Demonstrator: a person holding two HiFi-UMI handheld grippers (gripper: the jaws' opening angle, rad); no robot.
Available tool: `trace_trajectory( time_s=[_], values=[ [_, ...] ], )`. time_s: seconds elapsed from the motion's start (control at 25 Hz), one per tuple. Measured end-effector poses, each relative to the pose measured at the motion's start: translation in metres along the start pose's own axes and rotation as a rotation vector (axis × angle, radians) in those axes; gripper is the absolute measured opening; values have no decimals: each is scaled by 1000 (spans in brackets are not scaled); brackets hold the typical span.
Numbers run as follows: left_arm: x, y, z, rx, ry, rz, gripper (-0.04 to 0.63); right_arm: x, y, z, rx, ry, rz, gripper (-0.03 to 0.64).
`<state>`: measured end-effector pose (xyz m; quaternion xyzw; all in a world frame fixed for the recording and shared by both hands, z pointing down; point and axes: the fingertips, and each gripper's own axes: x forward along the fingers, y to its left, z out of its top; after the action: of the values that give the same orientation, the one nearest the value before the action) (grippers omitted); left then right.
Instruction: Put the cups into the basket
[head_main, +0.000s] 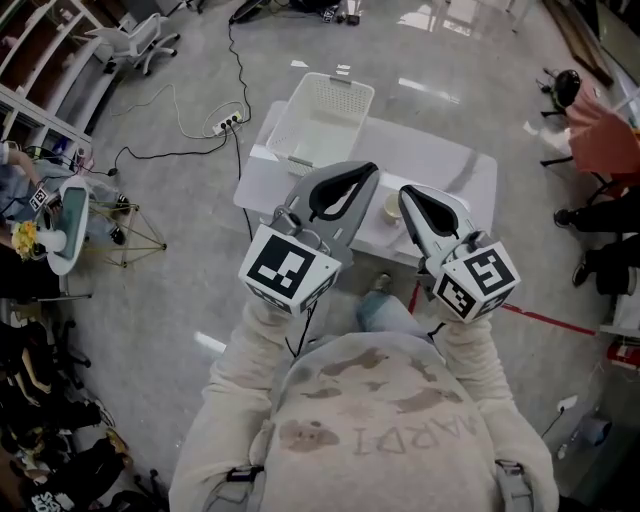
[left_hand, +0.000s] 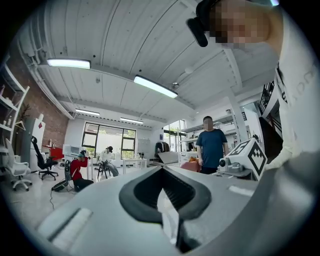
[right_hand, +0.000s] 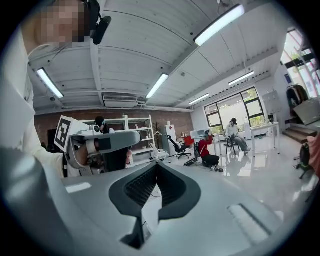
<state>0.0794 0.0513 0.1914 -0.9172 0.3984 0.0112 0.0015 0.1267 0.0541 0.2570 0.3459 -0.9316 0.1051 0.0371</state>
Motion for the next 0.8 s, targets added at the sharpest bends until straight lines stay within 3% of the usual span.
trace_trajectory(
  time_s=[0.24, 0.4, 0.56, 0.8],
  values=[
    [59, 25, -9, -7, -14, 55, 0, 29, -78, -25, 37, 84, 20, 37],
    [83, 37, -30, -2, 10, 53, 0, 52, -114, -56, 62, 131, 11, 58],
    [106, 53, -49, -13, 43, 22, 0, 77, -149, -90, 100, 202, -33, 78],
    [132, 75, -82, -2, 64, -87, 0, 100, -193, -168, 172, 351, -170, 103]
  ],
)
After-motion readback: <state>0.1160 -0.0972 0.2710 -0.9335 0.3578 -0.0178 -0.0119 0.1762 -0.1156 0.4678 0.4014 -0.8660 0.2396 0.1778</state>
